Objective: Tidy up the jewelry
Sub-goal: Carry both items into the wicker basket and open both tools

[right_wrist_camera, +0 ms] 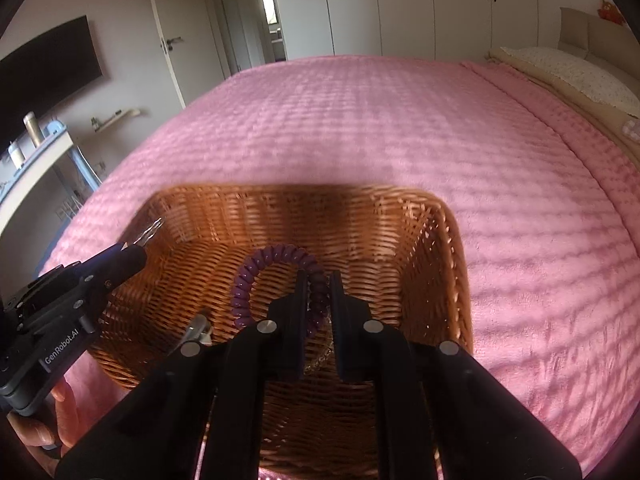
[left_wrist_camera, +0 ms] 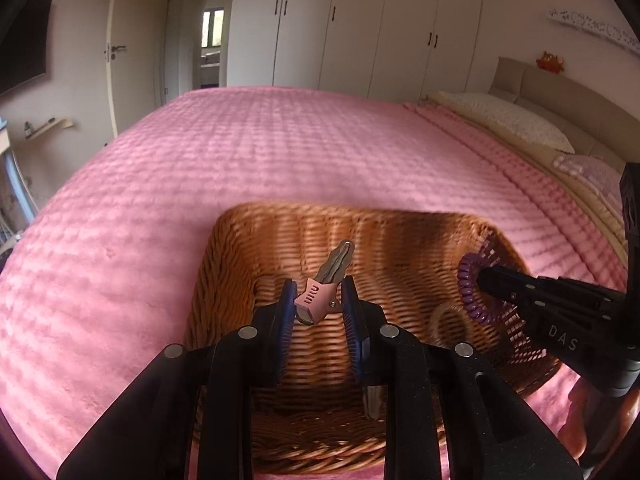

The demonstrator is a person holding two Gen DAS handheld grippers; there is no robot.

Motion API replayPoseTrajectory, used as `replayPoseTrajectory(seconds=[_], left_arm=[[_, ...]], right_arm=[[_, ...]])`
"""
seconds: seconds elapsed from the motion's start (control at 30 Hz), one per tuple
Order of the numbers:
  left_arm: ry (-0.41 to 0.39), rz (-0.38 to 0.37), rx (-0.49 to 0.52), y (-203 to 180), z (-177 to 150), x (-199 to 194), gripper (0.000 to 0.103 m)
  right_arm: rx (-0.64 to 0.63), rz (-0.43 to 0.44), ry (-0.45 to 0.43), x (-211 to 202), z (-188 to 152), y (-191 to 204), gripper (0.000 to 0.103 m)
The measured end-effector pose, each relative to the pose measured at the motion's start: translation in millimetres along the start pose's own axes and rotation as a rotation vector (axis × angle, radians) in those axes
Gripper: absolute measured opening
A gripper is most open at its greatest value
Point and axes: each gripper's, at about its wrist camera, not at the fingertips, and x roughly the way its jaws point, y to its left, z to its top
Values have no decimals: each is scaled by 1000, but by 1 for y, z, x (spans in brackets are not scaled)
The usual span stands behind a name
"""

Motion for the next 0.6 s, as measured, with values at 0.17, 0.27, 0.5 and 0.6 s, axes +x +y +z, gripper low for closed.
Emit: replayPoseTrajectory(seconds=[0.17,0.27,0.5,0.6], left_arm=[[35,-12,-1,5,-6,12,22],[45,-20,-5,6,-8,13,22],[23,-56,-29,9,-8,3,36],[0,-80,-32,8,-5,-15,36]], right_arm=[[-27,-19,25,12,-6,2,9],[-26,-16,39,16,-7,2,9],[0,-4,29,10,-8,1,15],[16,1,7,-5,-8,-2,33]])
